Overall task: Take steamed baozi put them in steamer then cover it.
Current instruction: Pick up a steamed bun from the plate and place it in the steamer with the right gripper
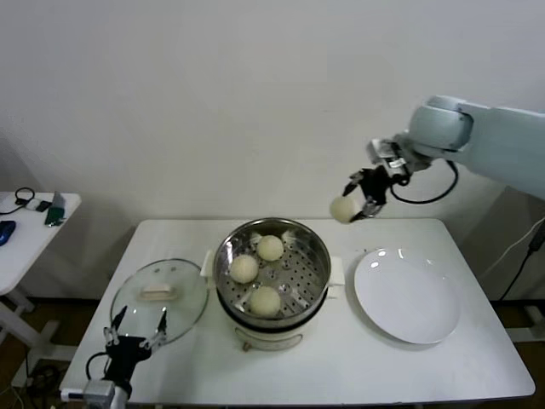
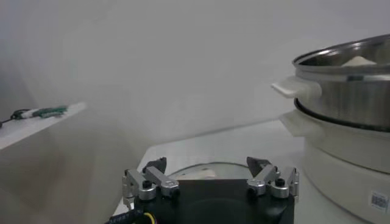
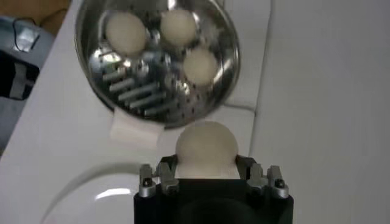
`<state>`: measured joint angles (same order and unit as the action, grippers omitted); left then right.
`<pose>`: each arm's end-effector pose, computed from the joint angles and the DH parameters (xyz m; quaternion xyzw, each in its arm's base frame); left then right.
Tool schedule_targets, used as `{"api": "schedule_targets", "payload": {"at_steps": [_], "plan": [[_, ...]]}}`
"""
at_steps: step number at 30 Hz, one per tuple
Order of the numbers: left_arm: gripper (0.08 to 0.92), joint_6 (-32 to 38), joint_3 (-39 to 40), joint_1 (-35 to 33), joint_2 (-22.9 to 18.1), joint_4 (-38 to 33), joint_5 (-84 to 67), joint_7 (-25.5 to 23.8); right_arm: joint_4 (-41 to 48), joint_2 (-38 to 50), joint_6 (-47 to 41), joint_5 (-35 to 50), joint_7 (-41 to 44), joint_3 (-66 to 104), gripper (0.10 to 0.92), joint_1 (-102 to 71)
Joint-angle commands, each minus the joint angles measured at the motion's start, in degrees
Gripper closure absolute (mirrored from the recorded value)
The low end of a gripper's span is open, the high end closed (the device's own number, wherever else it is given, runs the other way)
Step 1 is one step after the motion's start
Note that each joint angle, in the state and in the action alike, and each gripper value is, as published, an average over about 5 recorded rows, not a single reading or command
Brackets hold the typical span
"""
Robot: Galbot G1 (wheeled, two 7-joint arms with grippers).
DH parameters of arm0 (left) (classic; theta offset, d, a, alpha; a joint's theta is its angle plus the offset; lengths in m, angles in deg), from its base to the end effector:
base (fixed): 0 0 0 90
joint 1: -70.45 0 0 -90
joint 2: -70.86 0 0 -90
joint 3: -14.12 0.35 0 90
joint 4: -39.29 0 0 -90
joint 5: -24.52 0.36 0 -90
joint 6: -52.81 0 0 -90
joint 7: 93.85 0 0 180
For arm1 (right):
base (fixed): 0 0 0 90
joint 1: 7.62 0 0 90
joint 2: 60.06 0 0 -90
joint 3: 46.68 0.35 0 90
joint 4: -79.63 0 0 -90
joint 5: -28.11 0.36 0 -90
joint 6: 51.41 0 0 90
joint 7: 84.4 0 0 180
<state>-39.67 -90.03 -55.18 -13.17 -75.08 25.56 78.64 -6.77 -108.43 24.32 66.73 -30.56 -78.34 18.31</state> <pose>0.1466 0.1007 -0.3413 0.0177 -0.9870 -0.1058 0.1201 0.5156 -0.0189 0.0410 0.5549 -0.5619 0.5533 0.2649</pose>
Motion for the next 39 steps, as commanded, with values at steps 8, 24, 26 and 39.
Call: {"api": "schedule_targets", "payload": {"at_steps": [8,24,26,39], "plan": [[0.177,-0.6,-0.6,0.4,-0.2,-0.5,-0.3,-0.3,-6.3,-10.9,-5.5,-1.8,-6.7,-0.4,0.372,-8.0],[0.177,-0.4,-0.7,0.3,-0.3,-0.1,-0.2,-0.4,-4.0,-11.1,-5.4,-6.7,-7.4,-2.6,0.365,-12.7],[0.177,-0.4,-0.7,0.4,-0.3,0.0,-0.2,-0.4,-4.1,-11.1,-5.4,-7.0,-7.5,-2.6,0.364,-12.9],[0.177,-0.5,-0.8,0.4,0.0,-0.1,-0.2,-1.1,-2.3,-11.8,-5.4,-9.3,-8.5,-1.3,0.364,-14.4]]}}
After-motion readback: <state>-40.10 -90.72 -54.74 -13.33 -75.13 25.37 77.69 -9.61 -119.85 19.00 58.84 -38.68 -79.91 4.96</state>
